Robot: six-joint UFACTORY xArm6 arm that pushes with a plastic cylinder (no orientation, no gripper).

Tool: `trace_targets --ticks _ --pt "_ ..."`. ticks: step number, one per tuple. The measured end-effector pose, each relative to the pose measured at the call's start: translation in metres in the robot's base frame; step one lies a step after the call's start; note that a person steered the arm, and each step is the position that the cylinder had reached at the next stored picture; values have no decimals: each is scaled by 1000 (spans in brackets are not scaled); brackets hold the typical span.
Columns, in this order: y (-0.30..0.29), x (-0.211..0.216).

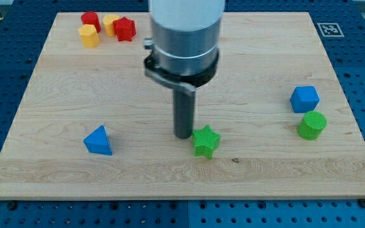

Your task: Slide the green star to the bottom right

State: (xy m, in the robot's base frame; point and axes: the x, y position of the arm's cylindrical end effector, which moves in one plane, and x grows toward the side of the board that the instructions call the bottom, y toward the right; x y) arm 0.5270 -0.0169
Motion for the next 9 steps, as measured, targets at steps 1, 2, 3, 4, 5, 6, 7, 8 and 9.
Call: trace_targets --ticks 1,2,3,4,5,6,7,8,9 --pt "-10 17" --pt "-6 18" --pt "11 18" --pt "43 23" --pt "76 28" --pt "95 28" --pt "95 4" --pt "99 -6" --pt "111 10"
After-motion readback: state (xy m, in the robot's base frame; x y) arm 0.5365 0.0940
